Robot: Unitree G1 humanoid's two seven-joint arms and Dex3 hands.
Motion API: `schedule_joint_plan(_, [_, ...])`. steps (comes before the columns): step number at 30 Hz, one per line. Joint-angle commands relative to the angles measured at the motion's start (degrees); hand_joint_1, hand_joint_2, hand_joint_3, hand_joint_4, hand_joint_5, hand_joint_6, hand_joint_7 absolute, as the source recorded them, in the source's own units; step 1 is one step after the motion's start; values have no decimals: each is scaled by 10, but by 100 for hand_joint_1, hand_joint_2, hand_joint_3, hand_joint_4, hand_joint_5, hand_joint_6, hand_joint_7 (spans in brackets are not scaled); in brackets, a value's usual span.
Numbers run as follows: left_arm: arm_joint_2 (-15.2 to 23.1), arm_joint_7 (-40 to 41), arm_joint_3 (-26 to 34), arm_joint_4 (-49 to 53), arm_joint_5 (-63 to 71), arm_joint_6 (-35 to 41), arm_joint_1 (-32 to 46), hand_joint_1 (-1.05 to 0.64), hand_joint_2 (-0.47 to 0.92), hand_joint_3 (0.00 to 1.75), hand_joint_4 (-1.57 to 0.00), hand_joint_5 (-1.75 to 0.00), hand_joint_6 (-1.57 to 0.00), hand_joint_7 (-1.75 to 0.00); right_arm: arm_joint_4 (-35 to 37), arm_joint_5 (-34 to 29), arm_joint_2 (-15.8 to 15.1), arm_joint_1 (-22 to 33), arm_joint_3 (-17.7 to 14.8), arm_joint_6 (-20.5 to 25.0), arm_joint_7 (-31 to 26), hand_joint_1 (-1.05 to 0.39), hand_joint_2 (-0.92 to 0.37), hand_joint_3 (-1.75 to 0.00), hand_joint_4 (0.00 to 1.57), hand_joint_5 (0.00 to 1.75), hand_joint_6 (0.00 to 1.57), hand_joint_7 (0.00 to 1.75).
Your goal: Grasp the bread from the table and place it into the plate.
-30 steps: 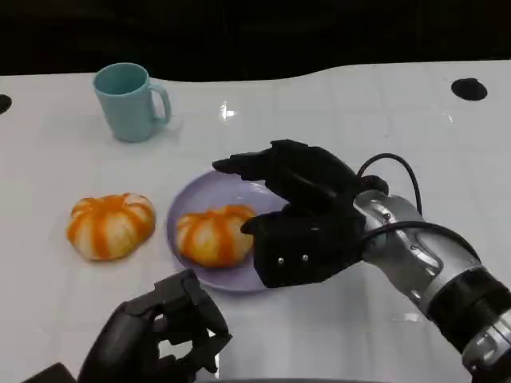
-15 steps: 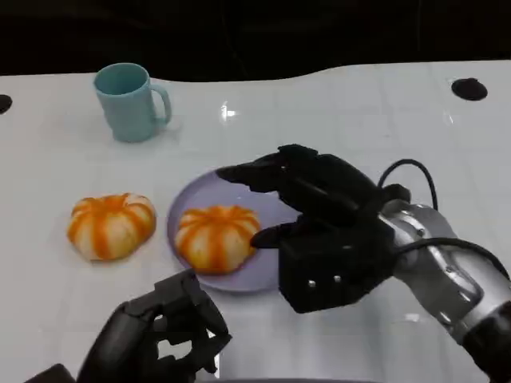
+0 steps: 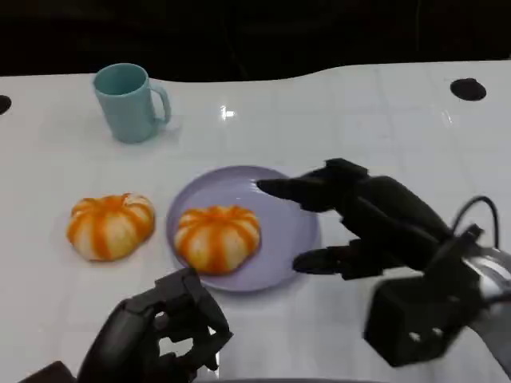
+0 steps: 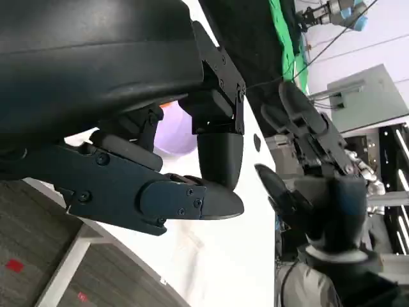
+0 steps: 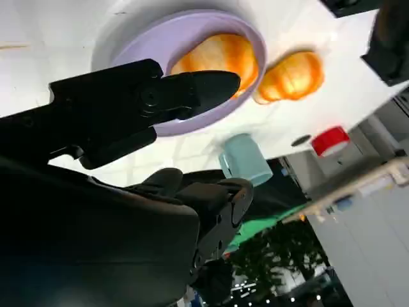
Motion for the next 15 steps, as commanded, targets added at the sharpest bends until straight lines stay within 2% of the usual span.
schedule_joint_plan(1, [5,8,3,-13,-1,13,3,-52,92,33,-69,-175,-57,-163,-28,44,-22,60,-40,-38,-8,-38,-90,-9,39,95,66,22])
schedule_joint_plan(4, [6,5,3,-17,-4,19,3,-52,92,33,-69,-175,-56,-162,-32,63,-22,90,-59,-63,-18,-28,-89,-8,57,102,76,38])
schedule_joint_plan(5, [7,5,3,-18,-3,20,3,-52,92,33,-69,-175,-56,-162,-30,69,-19,102,-67,-74,-25,-25,-89,-9,62,106,78,47])
schedule_joint_plan(6, [7,5,3,-18,-3,21,3,-52,92,33,-69,-175,-56,-162,-29,74,-16,111,-73,-84,-31,-21,-88,-13,68,116,81,64])
schedule_joint_plan(7, [7,5,3,-19,-2,22,3,-52,92,33,-69,-175,-56,-162,-26,78,-14,119,-78,-95,-37,-18,-83,-22,69,123,80,75])
schedule_joint_plan(8, [7,5,3,-19,-2,23,3,-52,92,34,-69,-175,-56,-162,-23,84,-12,125,-83,-105,-42,-16,-73,-42,70,130,79,86])
schedule_joint_plan(9, [7,5,4,-18,-3,23,3,-52,92,33,-69,-175,-57,-162,-21,87,-10,130,-86,-113,-45,-10,-56,-76,69,140,77,100])
schedule_joint_plan(11, [7,5,3,-18,-2,26,2,-52,92,33,-69,-175,-57,-161,-19,92,-7,139,-91,-126,-53,-6,-41,-105,69,151,75,113])
schedule_joint_plan(12, [7,6,3,-17,-1,25,2,-52,92,33,-69,-175,-57,-161,-19,92,-7,143,-94,-130,-55,-4,-35,-116,70,158,74,120])
schedule_joint_plan(15, [8,6,4,-20,0,27,2,-53,92,33,-69,-175,-57,-160,-28,86,-5,157,-101,-130,-61,-5,-30,-125,71,166,71,130])
